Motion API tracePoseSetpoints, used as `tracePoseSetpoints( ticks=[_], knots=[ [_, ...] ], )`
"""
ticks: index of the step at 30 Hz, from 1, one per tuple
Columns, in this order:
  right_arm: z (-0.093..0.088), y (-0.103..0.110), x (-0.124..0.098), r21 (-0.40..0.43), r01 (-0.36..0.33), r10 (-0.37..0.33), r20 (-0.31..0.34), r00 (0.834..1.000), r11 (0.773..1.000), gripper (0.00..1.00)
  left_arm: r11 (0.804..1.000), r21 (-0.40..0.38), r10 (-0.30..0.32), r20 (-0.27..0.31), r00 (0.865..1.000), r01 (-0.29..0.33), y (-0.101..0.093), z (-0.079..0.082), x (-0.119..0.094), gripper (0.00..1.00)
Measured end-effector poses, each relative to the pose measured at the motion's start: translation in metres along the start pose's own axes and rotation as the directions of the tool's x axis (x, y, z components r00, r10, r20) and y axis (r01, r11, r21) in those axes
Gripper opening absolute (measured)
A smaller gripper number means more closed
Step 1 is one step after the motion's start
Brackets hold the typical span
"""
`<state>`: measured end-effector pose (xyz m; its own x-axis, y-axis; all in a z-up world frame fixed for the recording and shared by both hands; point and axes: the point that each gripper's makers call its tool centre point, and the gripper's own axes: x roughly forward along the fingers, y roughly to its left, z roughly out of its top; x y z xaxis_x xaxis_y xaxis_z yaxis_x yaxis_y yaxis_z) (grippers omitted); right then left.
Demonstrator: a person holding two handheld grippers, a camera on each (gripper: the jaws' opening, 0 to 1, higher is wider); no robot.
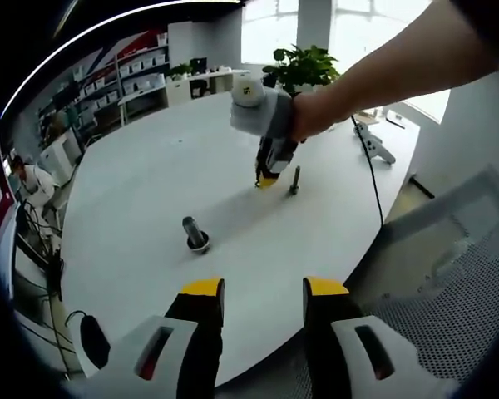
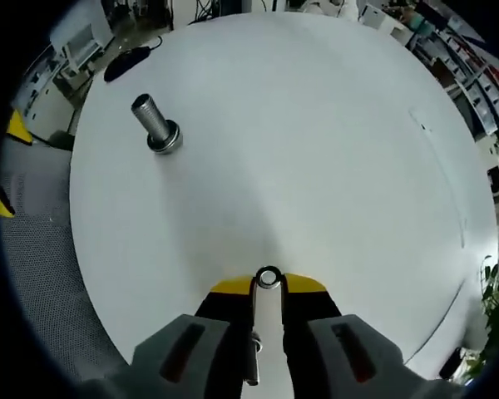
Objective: Place the washer onto the threaded stud by aligning its center hole with the stud, sliding it down to the base, and recovering from edge contact or off-axis alignment until the washer reaches the visible bottom stop.
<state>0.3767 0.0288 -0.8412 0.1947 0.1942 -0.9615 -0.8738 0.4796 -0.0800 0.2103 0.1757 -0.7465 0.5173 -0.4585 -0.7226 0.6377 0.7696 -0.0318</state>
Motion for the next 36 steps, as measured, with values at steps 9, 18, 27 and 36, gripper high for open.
tracePoseSetpoints(
  ticks=[9, 18, 27, 36],
  knots=[
    [-0.016, -0.009, -0.039, 0.044, 0.026, -0.029, 0.053, 0.998, 0.999, 0.14, 1.0, -0.002, 0.007, 0.047, 0.999, -0.007, 0.001, 0.011, -0.004, 0.36],
    [-0.043, -0.01, -0.058, 0.075, 0.032, -0.036, 0.045, 0.998, 0.997, 0.14, 1.0, 0.011, 0.004, 0.048, 0.999, -0.004, -0.001, 0.012, -0.003, 0.36],
    [-0.049, 0.001, -0.063, 0.054, 0.019, -0.021, 0.035, 0.999, 0.998, 0.14, 1.0, 0.02, -0.005, 0.05, 0.999, 0.004, -0.004, 0.012, -0.004, 0.36],
    [-0.051, 0.008, -0.055, 0.025, -0.002, 0.001, 0.01, 1.0, 1.0, 0.14, 1.0, 0.024, -0.008, 0.044, 0.999, 0.007, -0.004, 0.011, -0.004, 0.36]
  ],
)
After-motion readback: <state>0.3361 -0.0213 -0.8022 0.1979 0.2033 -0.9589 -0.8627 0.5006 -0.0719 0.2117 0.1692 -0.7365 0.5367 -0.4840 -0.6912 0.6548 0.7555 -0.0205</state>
